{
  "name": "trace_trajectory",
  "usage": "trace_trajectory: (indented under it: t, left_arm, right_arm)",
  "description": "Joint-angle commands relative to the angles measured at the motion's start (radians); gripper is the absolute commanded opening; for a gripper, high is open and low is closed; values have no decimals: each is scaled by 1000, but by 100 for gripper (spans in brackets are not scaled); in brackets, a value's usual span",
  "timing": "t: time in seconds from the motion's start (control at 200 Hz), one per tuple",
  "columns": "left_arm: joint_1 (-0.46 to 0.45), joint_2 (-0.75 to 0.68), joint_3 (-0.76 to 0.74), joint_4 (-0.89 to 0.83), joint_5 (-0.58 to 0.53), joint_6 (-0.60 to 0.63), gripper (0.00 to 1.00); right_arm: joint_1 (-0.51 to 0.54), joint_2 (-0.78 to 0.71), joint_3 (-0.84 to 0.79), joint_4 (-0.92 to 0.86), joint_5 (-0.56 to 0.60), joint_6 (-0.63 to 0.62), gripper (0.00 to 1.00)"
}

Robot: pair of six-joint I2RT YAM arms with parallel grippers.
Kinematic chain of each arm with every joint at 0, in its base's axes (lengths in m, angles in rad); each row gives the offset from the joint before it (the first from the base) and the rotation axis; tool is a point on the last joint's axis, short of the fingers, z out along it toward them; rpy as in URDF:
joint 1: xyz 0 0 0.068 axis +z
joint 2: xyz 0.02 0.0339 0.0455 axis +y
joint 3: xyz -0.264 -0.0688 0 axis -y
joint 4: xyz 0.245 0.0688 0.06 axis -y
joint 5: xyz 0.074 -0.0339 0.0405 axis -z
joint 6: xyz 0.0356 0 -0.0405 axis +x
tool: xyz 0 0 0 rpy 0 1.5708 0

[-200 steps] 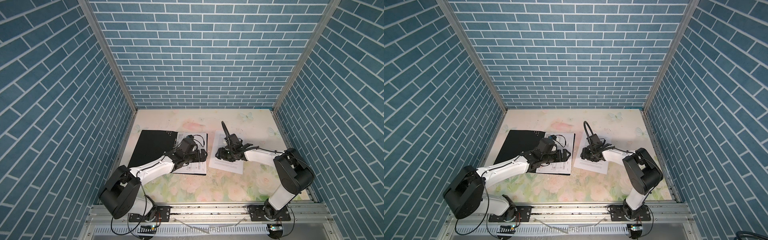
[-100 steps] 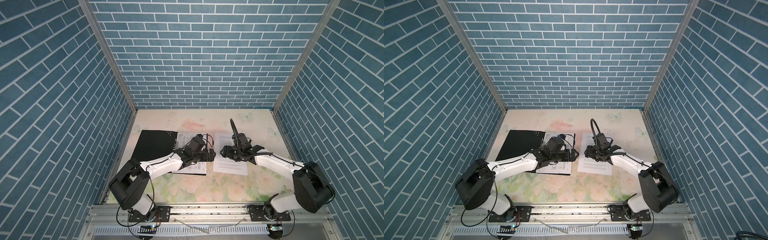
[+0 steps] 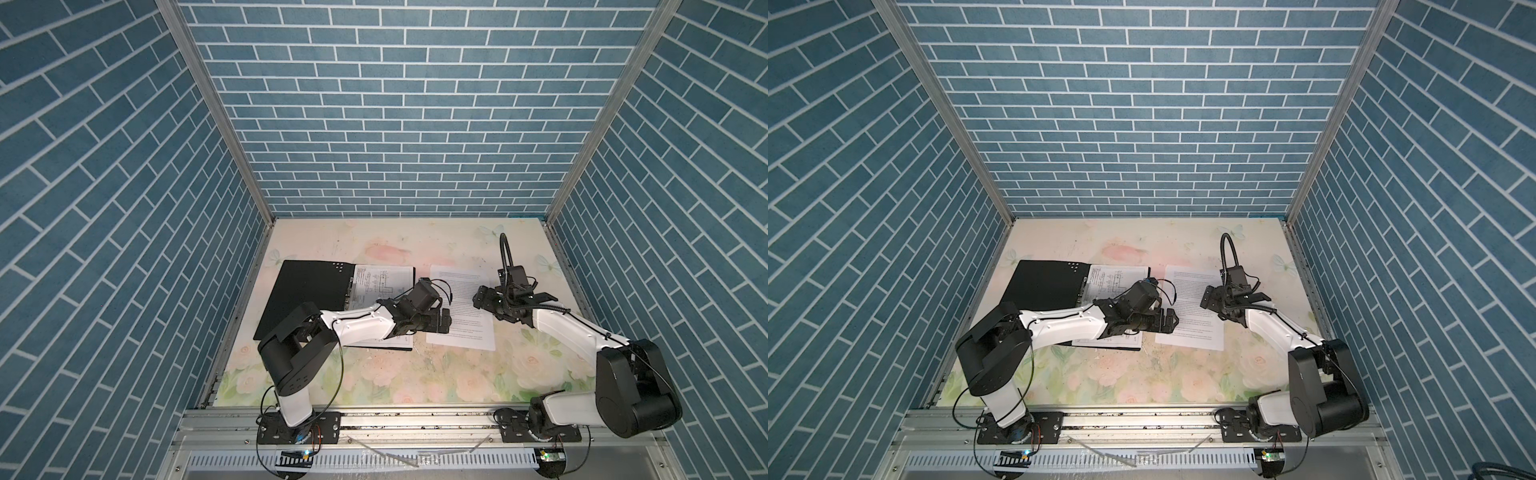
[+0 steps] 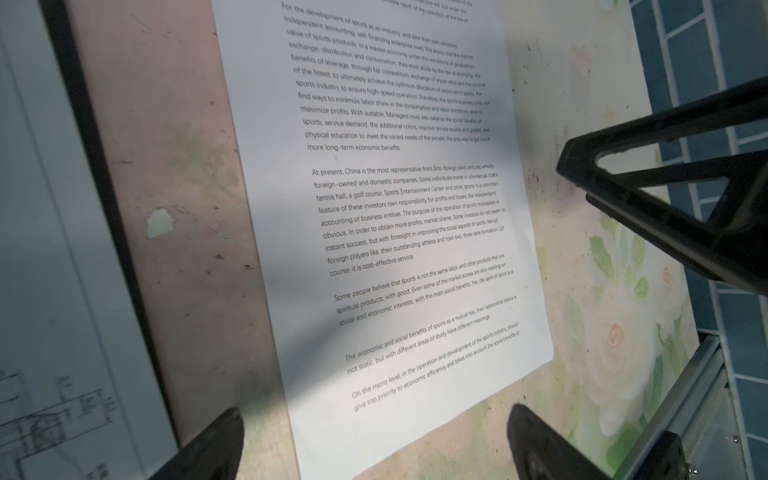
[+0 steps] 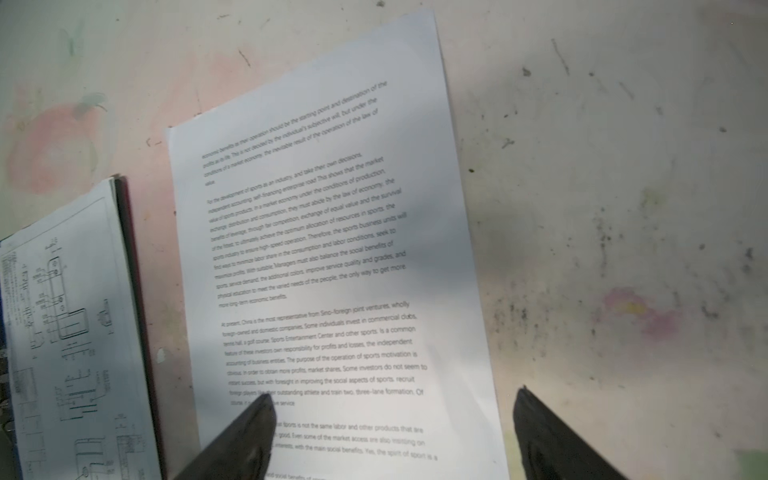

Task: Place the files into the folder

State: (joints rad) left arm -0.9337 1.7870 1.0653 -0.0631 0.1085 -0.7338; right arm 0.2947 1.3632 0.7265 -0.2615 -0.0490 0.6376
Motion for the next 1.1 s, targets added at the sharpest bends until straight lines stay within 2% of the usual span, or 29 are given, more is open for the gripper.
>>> trace_trajectory:
  t: [0.0,0.12,0.4,0.66,0.97,1.095]
  left_arm:
    - [-9,36,38,-38,-22,-3,100]
    - [-10,70,53,-44,-15,-4,100]
    - [-14,125,93,-74,-2,3,100]
    - [-14,157,102,-84,24,0,100]
    - [-14,187,98,-41,71,-16,100]
    - [-2,181,61,45,107,-40,100]
  right_arm:
    - [-28,-10,-45,8,-23,-39,88]
    - [-45,13,-70,42,-32,-36,86]
    - [-71,97,-87,116,-179,-8,81]
    - [-70,156,-112,138,-262,30,78]
    - [-71,119,-168,192,-359,95,77]
    - [-71,99,-205,262,-418,146,77]
